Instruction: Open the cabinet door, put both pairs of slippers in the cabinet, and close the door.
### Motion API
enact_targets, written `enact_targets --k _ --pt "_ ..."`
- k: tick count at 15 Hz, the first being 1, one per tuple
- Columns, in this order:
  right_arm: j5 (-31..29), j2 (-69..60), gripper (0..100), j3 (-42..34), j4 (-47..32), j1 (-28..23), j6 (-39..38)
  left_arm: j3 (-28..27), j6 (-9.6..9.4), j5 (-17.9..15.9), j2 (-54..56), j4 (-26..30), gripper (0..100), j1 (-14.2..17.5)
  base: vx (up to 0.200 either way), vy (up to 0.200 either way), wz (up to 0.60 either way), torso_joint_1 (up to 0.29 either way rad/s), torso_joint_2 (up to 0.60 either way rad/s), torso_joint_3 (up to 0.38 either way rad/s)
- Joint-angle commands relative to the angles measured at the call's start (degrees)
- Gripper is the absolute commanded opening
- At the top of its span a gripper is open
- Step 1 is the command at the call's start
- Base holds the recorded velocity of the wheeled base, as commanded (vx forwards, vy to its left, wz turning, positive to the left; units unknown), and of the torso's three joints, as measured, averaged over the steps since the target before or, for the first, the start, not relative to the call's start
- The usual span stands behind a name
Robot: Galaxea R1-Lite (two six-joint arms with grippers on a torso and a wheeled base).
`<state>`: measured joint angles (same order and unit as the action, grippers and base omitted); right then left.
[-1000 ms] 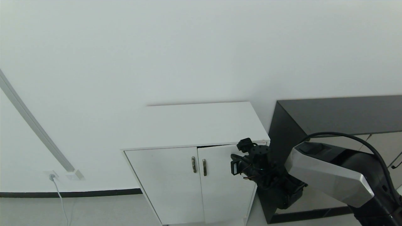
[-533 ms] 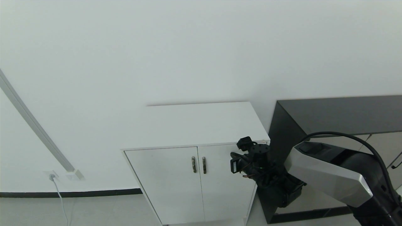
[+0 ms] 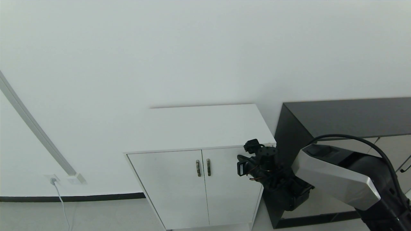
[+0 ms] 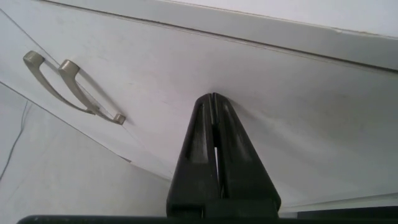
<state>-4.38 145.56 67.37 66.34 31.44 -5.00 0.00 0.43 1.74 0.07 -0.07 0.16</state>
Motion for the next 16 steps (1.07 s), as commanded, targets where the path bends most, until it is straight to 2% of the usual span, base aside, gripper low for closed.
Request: enact_targets --k 1,5,9,12,16 --pt "0.07 -0.01 0 0.05 0.02 -0.06 -0.01 0.00 0.01 0.01 -0.07 -0.01 0 0.02 0.000 0.000 0.00 0.000 0.00 0.000" --pt "-0.02 -0.27 0 -0.13 0.02 -0.06 -0.01 0.00 0.01 0.01 -0.07 -0.01 0 0.02 0.000 0.000 0.00 0.000 0.00 0.000" --pt "0.07 -4.49 0 -4.79 0.46 0.29 -0.10 0.00 0.01 0.01 -0.07 -0.01 0 0.02 0.000 0.000 0.00 0.000 0.00 0.000" --pt "-0.02 -10.20 0 -12.87 3.97 -0.68 -0.28 0.00 0.01 0.01 -0.07 -0.01 0 0.02 0.000 0.000 0.00 0.000 0.00 0.000" --pt "-0.02 -17.50 0 -27.46 11.44 -4.11 -0.19 0.00 0.01 0.10 -0.07 -0.01 0 0.02 0.000 0.000 0.00 0.000 0.00 0.000"
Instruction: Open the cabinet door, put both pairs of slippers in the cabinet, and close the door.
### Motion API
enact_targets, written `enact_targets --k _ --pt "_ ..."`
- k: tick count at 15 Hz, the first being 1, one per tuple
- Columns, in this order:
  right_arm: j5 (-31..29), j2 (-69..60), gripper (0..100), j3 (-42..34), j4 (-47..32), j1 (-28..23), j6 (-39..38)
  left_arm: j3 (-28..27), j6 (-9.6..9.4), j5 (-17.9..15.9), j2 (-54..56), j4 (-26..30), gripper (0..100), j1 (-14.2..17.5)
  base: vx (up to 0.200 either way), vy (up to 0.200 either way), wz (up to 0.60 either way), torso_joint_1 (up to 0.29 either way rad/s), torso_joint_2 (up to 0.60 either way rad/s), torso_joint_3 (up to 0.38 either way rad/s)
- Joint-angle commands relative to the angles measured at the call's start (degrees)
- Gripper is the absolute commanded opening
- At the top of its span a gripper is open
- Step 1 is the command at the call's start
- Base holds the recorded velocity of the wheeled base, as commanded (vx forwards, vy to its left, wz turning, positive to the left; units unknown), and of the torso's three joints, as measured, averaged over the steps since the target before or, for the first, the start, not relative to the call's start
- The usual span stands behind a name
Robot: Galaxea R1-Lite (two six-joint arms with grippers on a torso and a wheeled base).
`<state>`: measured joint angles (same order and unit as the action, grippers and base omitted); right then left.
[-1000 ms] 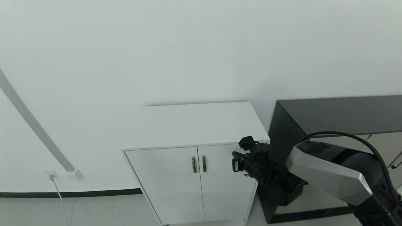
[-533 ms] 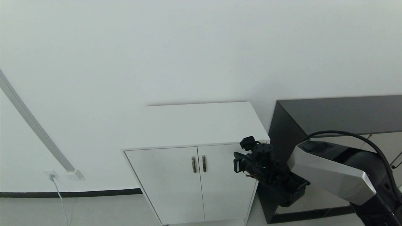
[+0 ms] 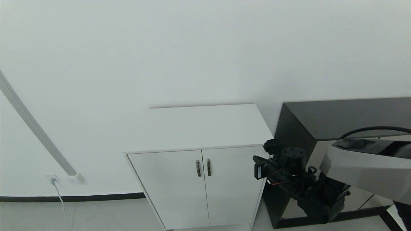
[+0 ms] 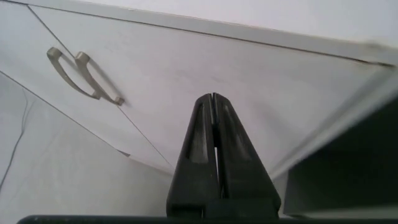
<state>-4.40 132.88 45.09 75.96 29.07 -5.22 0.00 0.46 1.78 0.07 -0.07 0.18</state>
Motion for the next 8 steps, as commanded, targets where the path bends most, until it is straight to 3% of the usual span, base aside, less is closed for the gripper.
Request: enact_targets --k 1,8 --pt "-0.17 -6.58 0 -9.06 4.11 -3.15 0.12 0.00 0.06 0.07 -0.07 -0.01 0 -0.01 0.000 0.000 0.00 0.000 0.00 0.000" --pt "-1.22 -21.08 0 -26.64 7.71 -13.96 1.44 0.00 0.06 0.07 -0.07 -0.01 0 -0.01 0.000 0.000 0.00 0.000 0.00 0.000"
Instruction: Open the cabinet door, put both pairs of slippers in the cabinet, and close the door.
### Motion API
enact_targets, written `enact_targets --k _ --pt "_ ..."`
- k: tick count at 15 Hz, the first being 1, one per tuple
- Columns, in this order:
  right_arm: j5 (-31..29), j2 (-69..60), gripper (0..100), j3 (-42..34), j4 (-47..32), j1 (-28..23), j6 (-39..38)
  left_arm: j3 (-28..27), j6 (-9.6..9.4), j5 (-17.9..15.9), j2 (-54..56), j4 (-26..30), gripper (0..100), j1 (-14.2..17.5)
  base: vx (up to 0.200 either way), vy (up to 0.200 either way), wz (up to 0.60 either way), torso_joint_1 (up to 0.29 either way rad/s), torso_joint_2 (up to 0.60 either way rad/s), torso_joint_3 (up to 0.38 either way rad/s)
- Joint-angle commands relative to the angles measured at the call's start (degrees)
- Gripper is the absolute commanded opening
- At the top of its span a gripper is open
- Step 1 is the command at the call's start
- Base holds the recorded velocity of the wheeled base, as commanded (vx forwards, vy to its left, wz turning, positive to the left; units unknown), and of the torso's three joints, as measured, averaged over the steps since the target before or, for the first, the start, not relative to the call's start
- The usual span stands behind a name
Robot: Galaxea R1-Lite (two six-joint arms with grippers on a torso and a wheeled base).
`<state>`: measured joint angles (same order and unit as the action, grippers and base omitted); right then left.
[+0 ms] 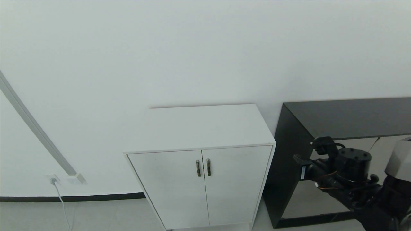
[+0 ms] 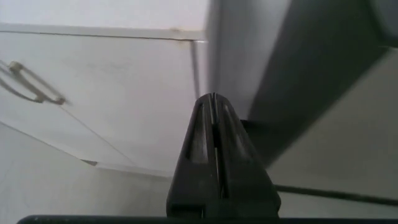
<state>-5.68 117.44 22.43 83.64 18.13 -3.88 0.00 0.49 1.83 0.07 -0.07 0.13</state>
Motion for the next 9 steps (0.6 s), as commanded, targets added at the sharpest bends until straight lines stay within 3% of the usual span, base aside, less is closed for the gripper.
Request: enact_targets --k 1,5,9 --pt "0.06 -7.23 0 -6.08 0.12 -5.12 0.54 0.00 0.04 0.02 -0.07 -0.01 0 0.04 0.000 0.000 0.00 0.000 0.00 0.000" --pt "0.14 -16.02 0 -14.43 -0.50 -13.29 1.68 0.00 -0.05 0.02 -0.07 -0.01 0 0.04 0.000 0.000 0.00 0.000 0.00 0.000" --pt "0.50 -25.77 0 -21.82 -0.67 -17.78 2.82 0.00 -0.05 0.02 -0.07 -0.01 0 0.04 0.000 0.000 0.00 0.000 0.00 0.000"
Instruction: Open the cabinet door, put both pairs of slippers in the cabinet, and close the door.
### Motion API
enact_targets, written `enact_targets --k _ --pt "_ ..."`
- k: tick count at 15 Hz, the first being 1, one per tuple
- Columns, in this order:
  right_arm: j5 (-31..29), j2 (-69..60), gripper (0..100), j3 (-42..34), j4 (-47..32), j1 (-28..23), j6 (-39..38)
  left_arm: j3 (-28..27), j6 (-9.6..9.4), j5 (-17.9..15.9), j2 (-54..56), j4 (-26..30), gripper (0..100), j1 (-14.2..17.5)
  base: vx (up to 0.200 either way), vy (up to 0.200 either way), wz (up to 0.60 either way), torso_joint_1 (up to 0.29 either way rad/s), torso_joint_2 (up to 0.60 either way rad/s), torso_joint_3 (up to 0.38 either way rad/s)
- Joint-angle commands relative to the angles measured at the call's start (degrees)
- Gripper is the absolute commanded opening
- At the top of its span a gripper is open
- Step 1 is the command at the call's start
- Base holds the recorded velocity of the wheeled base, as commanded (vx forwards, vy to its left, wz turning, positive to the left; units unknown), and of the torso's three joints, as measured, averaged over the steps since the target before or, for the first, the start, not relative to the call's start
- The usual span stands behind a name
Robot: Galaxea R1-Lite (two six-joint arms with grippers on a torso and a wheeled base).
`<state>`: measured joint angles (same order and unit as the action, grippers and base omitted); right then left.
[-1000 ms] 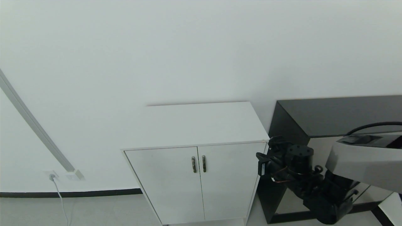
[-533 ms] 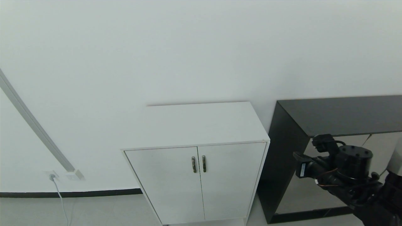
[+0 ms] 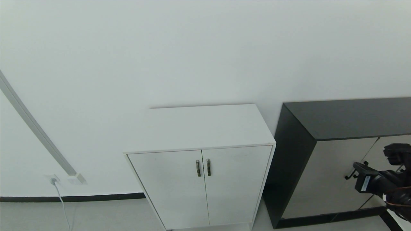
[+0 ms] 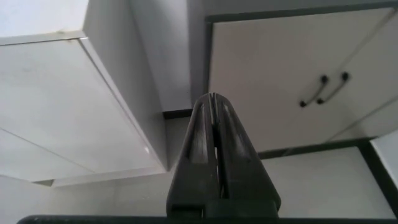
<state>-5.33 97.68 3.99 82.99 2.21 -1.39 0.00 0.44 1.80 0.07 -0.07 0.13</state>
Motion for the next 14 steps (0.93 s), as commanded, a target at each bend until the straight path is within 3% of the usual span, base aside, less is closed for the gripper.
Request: enact_targets --k 1,7,14 --pt "0.05 -8.03 0 -3.99 -0.55 -2.29 0.34 0.00 0.00 0.04 -0.07 -0.01 0 0.04 0.000 0.000 0.00 0.000 0.00 0.000" --pt "2.16 -29.92 0 -3.99 -22.26 -3.96 0.42 0.00 0.09 0.04 -0.07 -0.01 0 0.04 0.000 0.000 0.00 0.000 0.00 0.000" --pt "5.77 -63.76 0 -3.11 -63.48 -3.88 0.34 0.00 0.09 0.04 -0.07 -0.01 0 0.04 0.000 0.000 0.00 0.000 0.00 0.000"
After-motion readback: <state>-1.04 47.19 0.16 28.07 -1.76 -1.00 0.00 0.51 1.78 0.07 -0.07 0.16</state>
